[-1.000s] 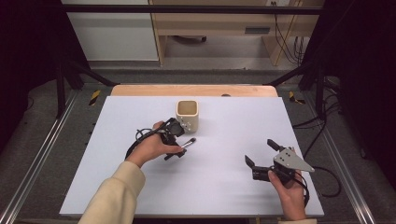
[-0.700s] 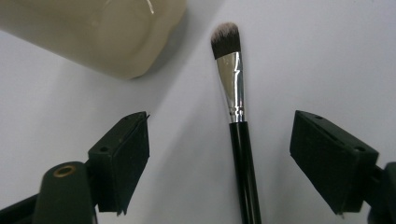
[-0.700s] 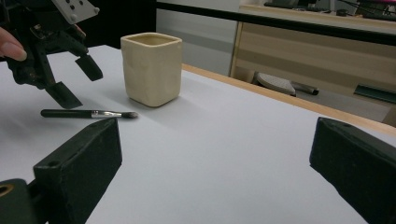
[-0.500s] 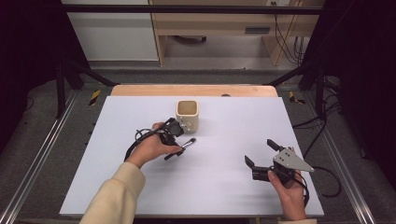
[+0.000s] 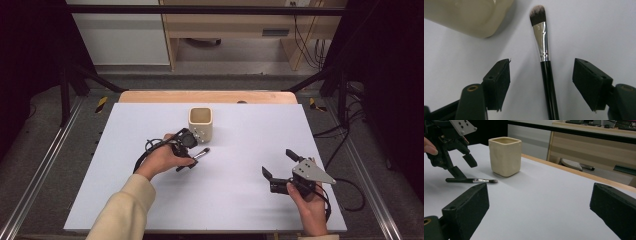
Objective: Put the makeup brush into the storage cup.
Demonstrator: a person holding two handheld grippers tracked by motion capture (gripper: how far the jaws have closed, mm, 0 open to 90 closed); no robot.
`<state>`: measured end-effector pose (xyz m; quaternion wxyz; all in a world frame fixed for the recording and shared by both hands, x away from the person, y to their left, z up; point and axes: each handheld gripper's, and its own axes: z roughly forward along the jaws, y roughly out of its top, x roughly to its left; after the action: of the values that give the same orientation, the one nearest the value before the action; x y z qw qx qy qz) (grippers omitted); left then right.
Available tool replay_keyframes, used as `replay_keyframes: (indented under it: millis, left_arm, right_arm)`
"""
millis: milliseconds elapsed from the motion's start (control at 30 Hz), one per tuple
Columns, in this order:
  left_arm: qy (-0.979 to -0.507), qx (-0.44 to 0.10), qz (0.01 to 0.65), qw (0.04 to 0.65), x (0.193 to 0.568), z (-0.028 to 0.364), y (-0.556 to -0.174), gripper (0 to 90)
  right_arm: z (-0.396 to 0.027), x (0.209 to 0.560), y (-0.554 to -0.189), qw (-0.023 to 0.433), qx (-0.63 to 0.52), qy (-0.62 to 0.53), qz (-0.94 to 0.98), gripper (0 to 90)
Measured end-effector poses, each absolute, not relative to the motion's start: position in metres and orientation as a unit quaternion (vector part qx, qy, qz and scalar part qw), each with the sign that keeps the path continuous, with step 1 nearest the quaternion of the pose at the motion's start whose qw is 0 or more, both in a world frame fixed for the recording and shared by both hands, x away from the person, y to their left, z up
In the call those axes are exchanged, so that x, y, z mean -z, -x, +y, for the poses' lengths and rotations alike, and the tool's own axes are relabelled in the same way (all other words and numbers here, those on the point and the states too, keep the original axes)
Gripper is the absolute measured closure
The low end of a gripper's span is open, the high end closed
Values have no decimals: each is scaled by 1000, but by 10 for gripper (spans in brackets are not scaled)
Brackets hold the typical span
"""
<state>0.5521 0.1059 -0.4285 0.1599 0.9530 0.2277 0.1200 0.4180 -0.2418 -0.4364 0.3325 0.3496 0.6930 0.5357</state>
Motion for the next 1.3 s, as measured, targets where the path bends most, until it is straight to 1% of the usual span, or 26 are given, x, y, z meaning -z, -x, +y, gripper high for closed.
replay_keyframes:
  millis: [333, 667, 1300]
  left_arm:
    - [-957, -117, 221, 151, 431, 103, -551, 397]
    - [-957, -113, 223, 149, 431, 106, -552, 414]
    - [-957, -98, 237, 138, 435, 101, -551, 554]
  right_arm:
    - [-242, 437, -418, 333, -533, -351, 694, 28]
    - [-243, 437, -419, 336, -530, -354, 694, 29]
    - [-242, 437, -419, 335, -529, -353, 695, 29]
